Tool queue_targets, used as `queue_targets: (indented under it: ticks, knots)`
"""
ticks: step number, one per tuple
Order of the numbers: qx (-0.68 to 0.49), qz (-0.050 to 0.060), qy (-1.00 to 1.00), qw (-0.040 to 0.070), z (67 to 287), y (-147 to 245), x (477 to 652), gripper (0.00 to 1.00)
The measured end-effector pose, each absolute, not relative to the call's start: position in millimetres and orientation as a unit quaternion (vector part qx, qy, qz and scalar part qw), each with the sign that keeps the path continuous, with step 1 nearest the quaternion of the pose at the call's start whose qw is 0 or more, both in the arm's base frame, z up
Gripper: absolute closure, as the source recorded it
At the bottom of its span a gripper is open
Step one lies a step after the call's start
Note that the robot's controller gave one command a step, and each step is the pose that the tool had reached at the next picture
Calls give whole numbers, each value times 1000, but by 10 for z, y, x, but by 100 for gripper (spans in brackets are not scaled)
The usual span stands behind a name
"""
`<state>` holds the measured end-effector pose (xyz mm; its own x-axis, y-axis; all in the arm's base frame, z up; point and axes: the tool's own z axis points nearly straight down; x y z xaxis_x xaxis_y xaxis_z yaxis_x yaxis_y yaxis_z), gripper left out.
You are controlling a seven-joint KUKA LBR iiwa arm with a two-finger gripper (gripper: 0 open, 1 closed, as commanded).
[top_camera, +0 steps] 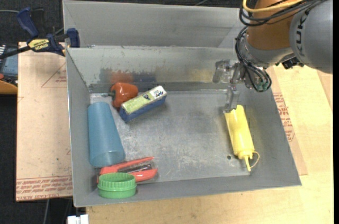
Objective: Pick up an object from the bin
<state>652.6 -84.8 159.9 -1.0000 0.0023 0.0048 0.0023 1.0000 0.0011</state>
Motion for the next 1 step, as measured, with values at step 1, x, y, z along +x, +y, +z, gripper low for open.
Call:
queue_targets:
  ticks: [1]
  knots:
    - [0, 0, -1000, -1, 1646, -844, 6545, 0]
